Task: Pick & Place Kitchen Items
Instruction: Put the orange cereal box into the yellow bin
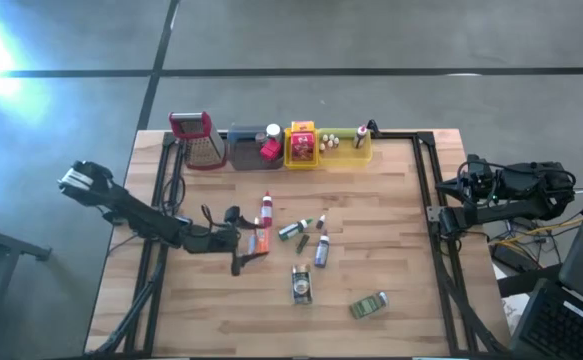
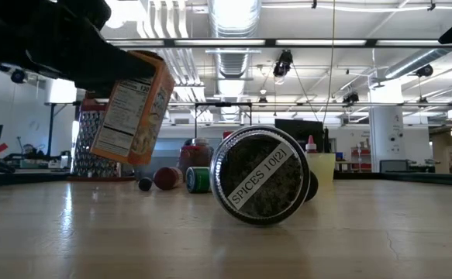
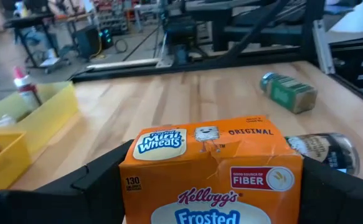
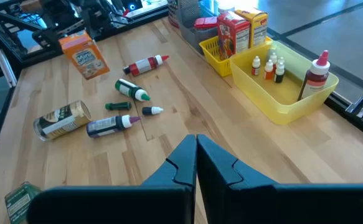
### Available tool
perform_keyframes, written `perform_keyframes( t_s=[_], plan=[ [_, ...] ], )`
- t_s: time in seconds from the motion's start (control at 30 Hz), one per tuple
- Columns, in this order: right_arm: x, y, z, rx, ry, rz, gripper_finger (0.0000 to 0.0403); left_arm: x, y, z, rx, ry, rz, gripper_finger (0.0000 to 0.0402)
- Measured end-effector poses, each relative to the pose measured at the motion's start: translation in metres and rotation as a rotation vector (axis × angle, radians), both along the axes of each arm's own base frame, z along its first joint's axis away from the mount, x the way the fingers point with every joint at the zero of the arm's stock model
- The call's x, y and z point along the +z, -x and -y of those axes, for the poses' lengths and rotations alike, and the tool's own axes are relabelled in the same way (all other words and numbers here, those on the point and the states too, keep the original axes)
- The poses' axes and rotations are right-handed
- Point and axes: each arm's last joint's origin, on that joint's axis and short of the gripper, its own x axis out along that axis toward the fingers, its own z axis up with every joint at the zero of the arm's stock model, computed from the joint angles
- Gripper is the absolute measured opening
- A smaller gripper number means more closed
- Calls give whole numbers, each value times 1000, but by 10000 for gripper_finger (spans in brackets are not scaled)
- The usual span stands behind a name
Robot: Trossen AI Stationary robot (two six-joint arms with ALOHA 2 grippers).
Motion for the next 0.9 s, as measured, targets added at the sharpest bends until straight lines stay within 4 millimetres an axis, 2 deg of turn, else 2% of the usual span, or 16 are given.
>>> perform_keyframes(
  t_s=[0.37,0.53,0.9],
  plan=[
    [0,0,0,0,0,0,8,-19,-17,9,-90,-32,126,333],
    [0,0,0,0,0,0,8,-33,-21,10,-88,-26,113,333],
    [0,0,0,-1,0,0,8,-39,-22,8,-80,4,109,333]
  ],
)
